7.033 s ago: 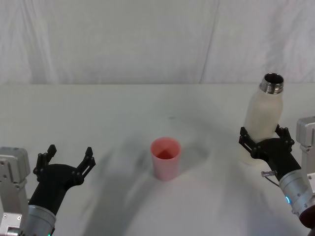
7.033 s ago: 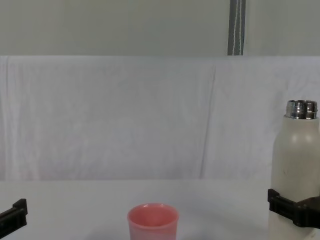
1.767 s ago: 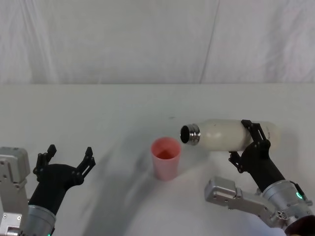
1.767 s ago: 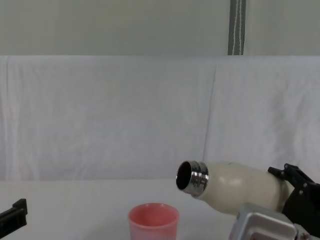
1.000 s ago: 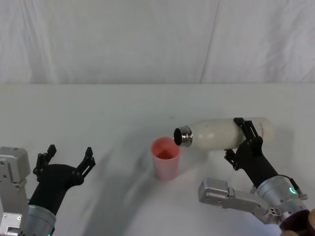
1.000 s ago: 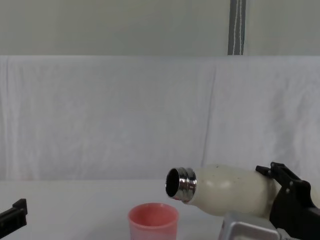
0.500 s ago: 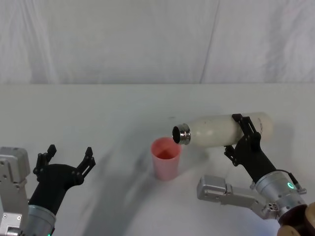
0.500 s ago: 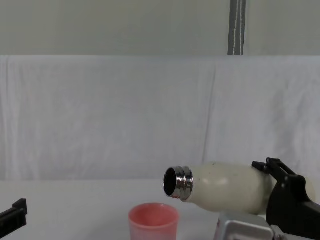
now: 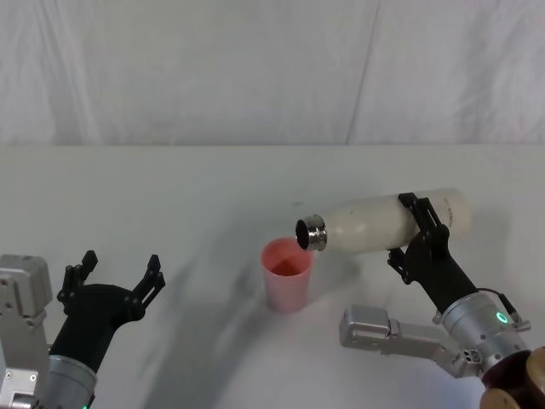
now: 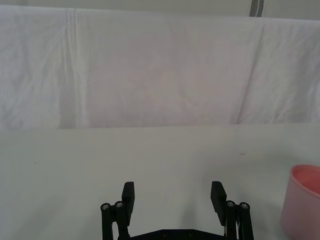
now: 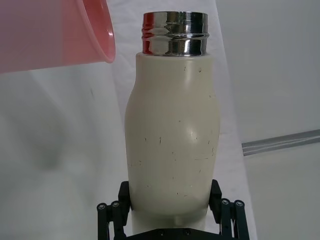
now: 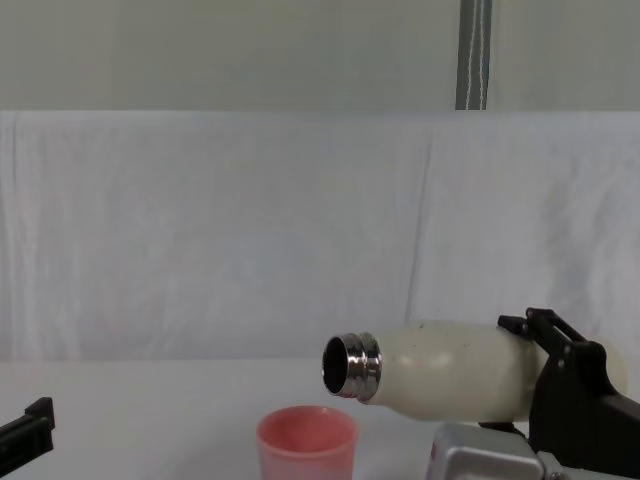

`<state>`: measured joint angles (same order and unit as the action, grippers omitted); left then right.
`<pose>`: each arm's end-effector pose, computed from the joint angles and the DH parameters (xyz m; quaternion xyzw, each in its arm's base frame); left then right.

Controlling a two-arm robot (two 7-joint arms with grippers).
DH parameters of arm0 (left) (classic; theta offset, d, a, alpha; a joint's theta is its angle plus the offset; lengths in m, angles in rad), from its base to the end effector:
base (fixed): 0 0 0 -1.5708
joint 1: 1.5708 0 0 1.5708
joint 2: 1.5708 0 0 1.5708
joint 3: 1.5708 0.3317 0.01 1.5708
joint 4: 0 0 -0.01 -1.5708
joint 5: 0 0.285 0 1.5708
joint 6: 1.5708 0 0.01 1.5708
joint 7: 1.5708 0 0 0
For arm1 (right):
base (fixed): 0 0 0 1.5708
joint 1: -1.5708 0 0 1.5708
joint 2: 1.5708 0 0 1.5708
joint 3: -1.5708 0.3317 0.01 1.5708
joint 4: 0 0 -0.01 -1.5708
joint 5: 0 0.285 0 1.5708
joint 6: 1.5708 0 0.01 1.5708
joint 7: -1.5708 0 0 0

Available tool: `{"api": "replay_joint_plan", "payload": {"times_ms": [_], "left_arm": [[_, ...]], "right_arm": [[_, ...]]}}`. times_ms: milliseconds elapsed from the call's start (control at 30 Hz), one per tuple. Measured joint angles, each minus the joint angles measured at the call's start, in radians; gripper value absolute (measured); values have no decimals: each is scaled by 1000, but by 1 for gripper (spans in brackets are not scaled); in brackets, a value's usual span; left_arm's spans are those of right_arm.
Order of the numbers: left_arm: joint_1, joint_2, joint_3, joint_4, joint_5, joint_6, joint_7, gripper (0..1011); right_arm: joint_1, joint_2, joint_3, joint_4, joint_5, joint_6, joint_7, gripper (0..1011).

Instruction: Grasp the thermos with one hand and pour water into the cup lid.

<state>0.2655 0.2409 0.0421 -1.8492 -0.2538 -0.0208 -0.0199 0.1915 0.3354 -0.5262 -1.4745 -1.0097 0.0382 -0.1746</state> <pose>0.2187 0.0500 -0.3242 -0.0174 0.0064 0.6616 0.7496 0.3331 0.0214 -0.3424 -0.3332 -0.5513 -0.4465 0.6211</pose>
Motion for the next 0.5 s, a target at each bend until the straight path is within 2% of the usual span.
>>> {"api": "replay_joint_plan", "payload": {"times_ms": [500], "left_arm": [[0, 0, 0, 0, 0, 0, 0, 1001]], "right_arm": [[12, 14, -16, 1, -23, 5, -7, 955]]}}
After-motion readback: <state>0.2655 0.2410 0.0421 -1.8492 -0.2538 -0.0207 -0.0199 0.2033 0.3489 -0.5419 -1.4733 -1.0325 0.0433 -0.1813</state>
